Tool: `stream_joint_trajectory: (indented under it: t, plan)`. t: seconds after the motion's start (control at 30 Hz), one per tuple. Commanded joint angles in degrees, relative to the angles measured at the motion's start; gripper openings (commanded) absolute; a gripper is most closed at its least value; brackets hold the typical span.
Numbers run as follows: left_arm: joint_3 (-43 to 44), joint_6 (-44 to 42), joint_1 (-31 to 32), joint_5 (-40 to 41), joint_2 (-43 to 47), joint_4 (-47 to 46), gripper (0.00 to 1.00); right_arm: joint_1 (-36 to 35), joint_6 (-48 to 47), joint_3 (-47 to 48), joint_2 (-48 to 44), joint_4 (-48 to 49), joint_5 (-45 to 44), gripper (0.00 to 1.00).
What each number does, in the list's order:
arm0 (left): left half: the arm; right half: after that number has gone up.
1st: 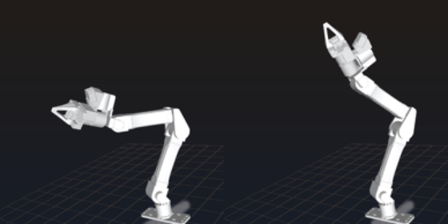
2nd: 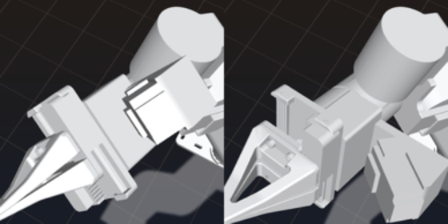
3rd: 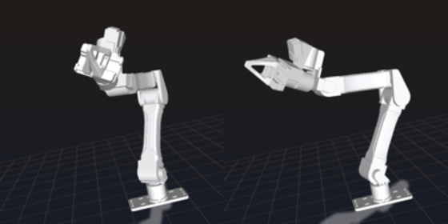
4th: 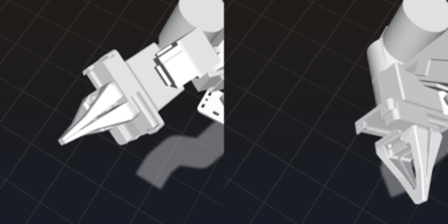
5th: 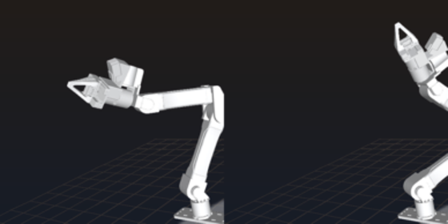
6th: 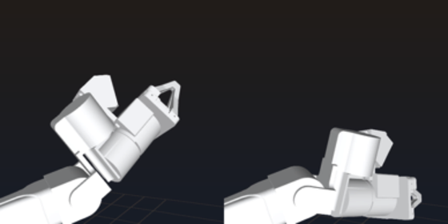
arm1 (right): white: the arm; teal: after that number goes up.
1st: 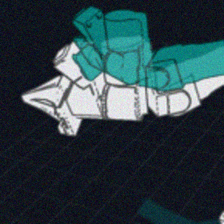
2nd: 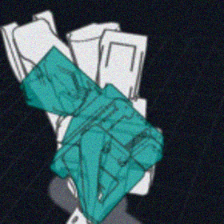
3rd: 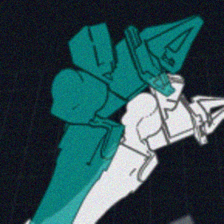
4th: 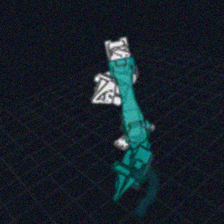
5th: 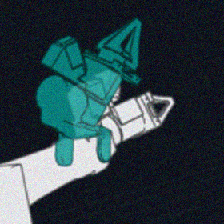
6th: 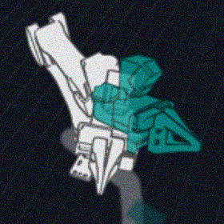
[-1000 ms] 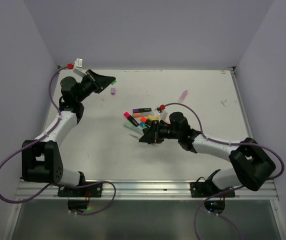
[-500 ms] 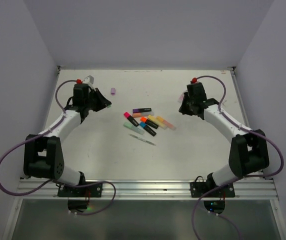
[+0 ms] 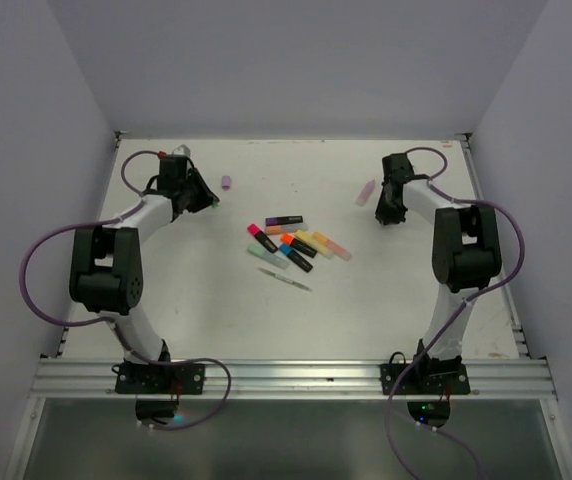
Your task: Open the pen caps
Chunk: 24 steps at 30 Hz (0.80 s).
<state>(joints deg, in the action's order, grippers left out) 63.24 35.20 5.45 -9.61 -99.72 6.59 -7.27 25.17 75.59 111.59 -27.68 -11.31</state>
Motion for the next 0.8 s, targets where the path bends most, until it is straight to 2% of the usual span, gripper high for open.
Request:
stream_joint_trajectory:
  t: [0.0,0.2,0.43,0.5,0.57,0.7,0.77]
  plan:
    - [6.8,-2.0,-1.1,3.5,-3.6,0.2,0.0,0.0,-1.7,7.6,2.7,-0.3,-2.0,0.03]
    - [17.7,-6.2,-1.6,3.4,-13.5,3.3,0.0,0.5,-2.7,15.4,8.8,-1.4,-1.2,0.06]
    - [27.0,-8.9,-3.2,2.6,-22.7,4.7,0.0,0.6,-2.8,17.2,11.6,-1.2,-0.6,0.09]
    - [29.8,-9.7,-3.7,1.3,-25.2,5.2,0.0,0.6,-3.1,17.7,12.1,-1.1,-0.4,0.15]
    - [32.6,-10.1,-4.1,-0.1,-26.7,6.2,0.0,0.6,-3.4,17.9,12.5,0.0,0.4,0.3]
    - [34.5,-10.2,-4.2,-3.0,-29.4,6.1,0.0,0.6,-3.4,19.8,13.7,-0.4,1.8,0.33]
    - [35.1,-10.2,-4.3,-3.3,-29.9,6.7,0.0,0.6,-3.4,19.4,13.7,-0.3,2.3,0.4]
